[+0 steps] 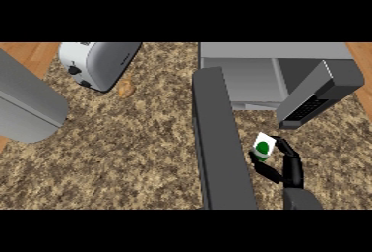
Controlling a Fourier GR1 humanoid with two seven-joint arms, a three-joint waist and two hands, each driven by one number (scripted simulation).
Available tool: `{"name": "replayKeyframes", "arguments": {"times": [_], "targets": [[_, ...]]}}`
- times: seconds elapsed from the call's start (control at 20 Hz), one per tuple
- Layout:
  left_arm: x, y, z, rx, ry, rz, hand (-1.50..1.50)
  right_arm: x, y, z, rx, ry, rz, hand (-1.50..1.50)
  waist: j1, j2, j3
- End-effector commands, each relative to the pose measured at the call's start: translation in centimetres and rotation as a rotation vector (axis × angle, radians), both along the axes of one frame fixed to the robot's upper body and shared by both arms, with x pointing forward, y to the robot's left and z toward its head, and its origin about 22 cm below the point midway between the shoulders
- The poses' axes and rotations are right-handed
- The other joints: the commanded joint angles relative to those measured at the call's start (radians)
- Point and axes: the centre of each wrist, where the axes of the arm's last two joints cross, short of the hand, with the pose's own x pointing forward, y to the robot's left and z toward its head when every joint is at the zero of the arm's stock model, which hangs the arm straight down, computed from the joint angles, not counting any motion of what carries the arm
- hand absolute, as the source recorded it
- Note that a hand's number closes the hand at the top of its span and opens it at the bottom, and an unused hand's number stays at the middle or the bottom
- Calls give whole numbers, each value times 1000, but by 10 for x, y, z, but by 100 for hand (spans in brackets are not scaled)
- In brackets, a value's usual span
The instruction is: Pick up the milk, place it into the microwave and close the microwave
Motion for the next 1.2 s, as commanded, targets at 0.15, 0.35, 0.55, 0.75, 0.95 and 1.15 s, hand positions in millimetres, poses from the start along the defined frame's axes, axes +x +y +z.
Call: {"name": "replayKeyframes", "arguments": {"times": [0.15,0.35,0.55,0.75,0.95,1.15], "targets": [[4,3,10,4,-8,-4,-150,13,16,-1,-16,-127,36,150,3,3,2],[9,4,4,8,0,-14,-150,18,-40,12,3,-131,128,150,13,10,5],[4,12,1,-2,-4,-7,-150,31,-44,24,25,-146,279,150,14,7,4],[1,9,-1,-15,7,-10,-150,43,-32,32,106,-131,396,150,2,1,2],[-10,16,-5,-14,20,13,-150,43,-22,35,162,-152,462,150,-9,-5,0],[-16,13,-13,-2,34,26,-150,58,9,58,87,-211,461,150,-20,-9,-1]]}}
